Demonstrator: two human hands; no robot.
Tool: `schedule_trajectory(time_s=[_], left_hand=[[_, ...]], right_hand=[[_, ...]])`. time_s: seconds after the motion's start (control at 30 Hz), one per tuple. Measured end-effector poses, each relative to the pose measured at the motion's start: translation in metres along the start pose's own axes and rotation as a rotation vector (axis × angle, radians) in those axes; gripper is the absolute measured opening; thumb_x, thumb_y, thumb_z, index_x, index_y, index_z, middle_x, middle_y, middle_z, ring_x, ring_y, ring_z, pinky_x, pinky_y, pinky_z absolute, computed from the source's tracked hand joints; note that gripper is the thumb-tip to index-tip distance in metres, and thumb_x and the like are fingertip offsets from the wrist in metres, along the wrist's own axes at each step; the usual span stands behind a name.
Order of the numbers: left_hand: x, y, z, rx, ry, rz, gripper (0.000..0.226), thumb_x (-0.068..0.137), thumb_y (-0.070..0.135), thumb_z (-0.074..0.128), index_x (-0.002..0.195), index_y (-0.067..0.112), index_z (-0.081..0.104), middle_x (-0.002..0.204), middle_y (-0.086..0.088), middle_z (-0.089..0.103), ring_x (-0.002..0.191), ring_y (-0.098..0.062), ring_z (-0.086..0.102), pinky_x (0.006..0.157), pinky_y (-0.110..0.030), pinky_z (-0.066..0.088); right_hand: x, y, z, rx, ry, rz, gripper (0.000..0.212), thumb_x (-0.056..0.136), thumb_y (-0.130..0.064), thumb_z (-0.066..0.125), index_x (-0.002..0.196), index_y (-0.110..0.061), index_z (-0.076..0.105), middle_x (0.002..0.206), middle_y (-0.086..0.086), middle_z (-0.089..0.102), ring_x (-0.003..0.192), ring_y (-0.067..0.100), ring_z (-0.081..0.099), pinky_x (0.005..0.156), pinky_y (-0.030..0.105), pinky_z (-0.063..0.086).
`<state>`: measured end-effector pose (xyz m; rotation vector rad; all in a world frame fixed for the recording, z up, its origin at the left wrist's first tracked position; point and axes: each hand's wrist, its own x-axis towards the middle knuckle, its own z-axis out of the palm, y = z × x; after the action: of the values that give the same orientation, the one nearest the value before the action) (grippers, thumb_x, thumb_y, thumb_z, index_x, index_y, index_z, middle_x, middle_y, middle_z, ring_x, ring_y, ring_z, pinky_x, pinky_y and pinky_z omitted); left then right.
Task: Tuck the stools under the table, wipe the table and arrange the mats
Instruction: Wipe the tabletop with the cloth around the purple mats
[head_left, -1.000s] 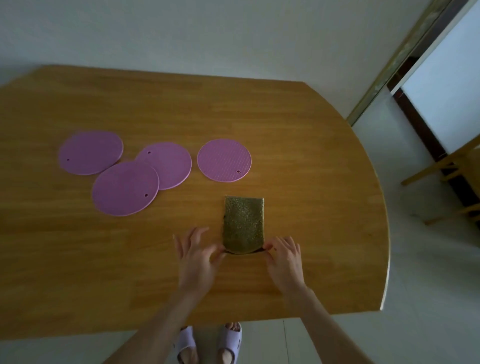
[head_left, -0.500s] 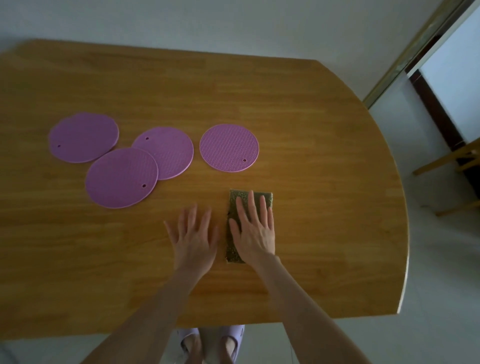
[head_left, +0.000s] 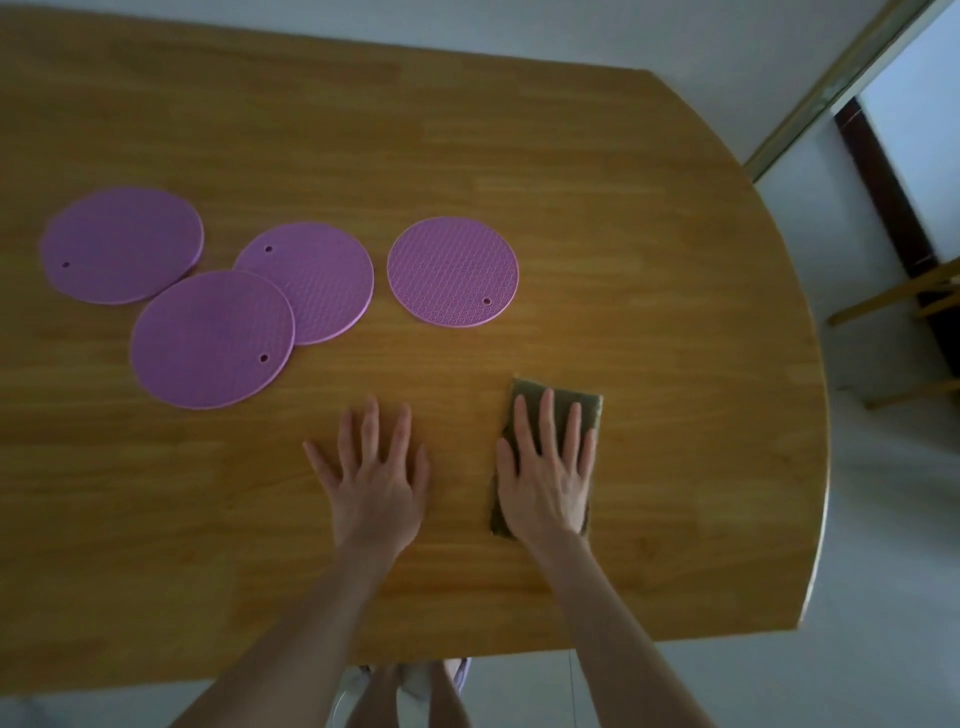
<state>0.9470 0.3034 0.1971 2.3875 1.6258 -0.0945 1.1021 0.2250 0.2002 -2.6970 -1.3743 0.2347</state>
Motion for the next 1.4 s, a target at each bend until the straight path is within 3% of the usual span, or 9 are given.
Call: schedule_trajectory(time_s=[0.2, 0.27, 0.43, 0.6, 0.77, 0.87, 1.1, 1.3, 1.4], left_hand=[[0.005, 0.007, -0.006, -0.064, 0.079, 0.062, 0.054, 0.089, 0.048, 0.032, 0.130, 0.022, 0.054, 0.145, -0.013, 0.041, 0.134, -0.037, 0.029, 0.106, -0.070, 0.010], [0.010, 0.019, -0.008, -0.074, 0.096, 0.136, 0.052, 0.089, 0.047, 0.035, 0.130, 0.022, 0.055, 0.143, -0.012, 0.044, 0.133, -0.036, 0.033, 0.107, -0.069, 0.013], [0.042, 0.046, -0.008, -0.125, 0.071, 0.133, 0.053, 0.091, 0.047, 0.031, 0.137, 0.025, 0.046, 0.146, -0.013, 0.039, 0.136, -0.035, 0.030, 0.109, -0.066, 0.014], [0.082, 0.058, -0.012, -0.141, 0.126, 0.165, 0.053, 0.092, 0.044, 0.034, 0.138, 0.022, 0.045, 0.146, -0.017, 0.038, 0.133, -0.041, 0.033, 0.108, -0.065, 0.018], [0.126, 0.071, -0.011, -0.128, 0.137, 0.185, 0.055, 0.092, 0.045, 0.031, 0.141, 0.021, 0.042, 0.149, -0.017, 0.034, 0.138, -0.040, 0.025, 0.109, -0.065, 0.015], [0.149, 0.079, -0.014, -0.124, 0.151, 0.229, 0.056, 0.093, 0.044, 0.031, 0.141, 0.018, 0.042, 0.149, -0.017, 0.035, 0.139, -0.039, 0.025, 0.111, -0.063, 0.013], [0.195, 0.089, -0.026, -0.052, 0.124, 0.160, 0.059, 0.098, 0.050, 0.027, 0.151, 0.027, 0.017, 0.159, -0.008, 0.009, 0.146, -0.032, -0.001, 0.110, -0.053, -0.014], [0.199, 0.092, -0.021, 0.006, 0.104, 0.133, 0.060, 0.095, 0.053, 0.024, 0.150, 0.031, 0.014, 0.160, -0.005, 0.005, 0.146, -0.029, -0.003, 0.110, -0.057, -0.012], [0.199, 0.093, -0.023, 0.037, 0.065, 0.110, 0.061, 0.094, 0.055, 0.019, 0.150, 0.034, 0.007, 0.160, -0.002, -0.004, 0.145, -0.027, -0.010, 0.112, -0.057, -0.013]], right_hand=[[0.047, -0.034, -0.001, 0.025, -0.075, -0.156, 0.056, 0.097, -0.050, 0.018, 0.150, -0.031, 0.022, 0.159, 0.001, 0.016, 0.146, 0.033, 0.010, 0.116, 0.047, 0.001], [0.071, -0.015, -0.006, 0.004, -0.058, -0.107, 0.057, 0.095, -0.051, 0.016, 0.150, -0.034, 0.021, 0.159, 0.000, 0.013, 0.146, 0.031, 0.008, 0.117, 0.046, 0.001], [0.080, 0.047, -0.016, -0.021, -0.057, 0.051, 0.061, 0.093, -0.056, 0.007, 0.150, -0.035, 0.010, 0.160, -0.001, 0.004, 0.147, 0.029, 0.001, 0.119, 0.045, -0.001], [0.053, 0.015, -0.011, 0.027, -0.097, 0.033, 0.061, 0.093, -0.058, 0.007, 0.148, -0.035, 0.000, 0.157, -0.005, -0.006, 0.146, 0.031, -0.008, 0.118, 0.049, -0.004], [0.098, 0.008, -0.014, 0.038, -0.099, -0.067, 0.061, 0.093, -0.057, 0.008, 0.150, -0.034, 0.005, 0.160, -0.004, -0.002, 0.146, 0.029, -0.009, 0.116, 0.046, -0.009], [0.139, 0.023, -0.018, 0.011, -0.093, -0.034, 0.059, 0.096, -0.056, 0.012, 0.150, -0.035, 0.004, 0.160, -0.003, -0.004, 0.146, 0.029, -0.008, 0.117, 0.045, -0.006], [0.140, 0.037, -0.018, 0.011, -0.052, 0.001, 0.063, 0.093, -0.060, 0.009, 0.150, -0.034, 0.010, 0.160, -0.003, 0.003, 0.146, 0.030, -0.004, 0.118, 0.046, -0.001], [0.180, 0.015, -0.021, 0.019, -0.113, -0.110, 0.060, 0.094, -0.057, 0.007, 0.150, -0.036, 0.006, 0.160, -0.006, 0.001, 0.146, 0.029, -0.010, 0.115, 0.044, -0.010], [0.225, 0.011, -0.023, 0.023, -0.103, -0.124, 0.055, 0.098, -0.053, 0.016, 0.150, -0.037, 0.009, 0.160, -0.006, 0.001, 0.146, 0.028, -0.007, 0.116, 0.045, -0.007]])
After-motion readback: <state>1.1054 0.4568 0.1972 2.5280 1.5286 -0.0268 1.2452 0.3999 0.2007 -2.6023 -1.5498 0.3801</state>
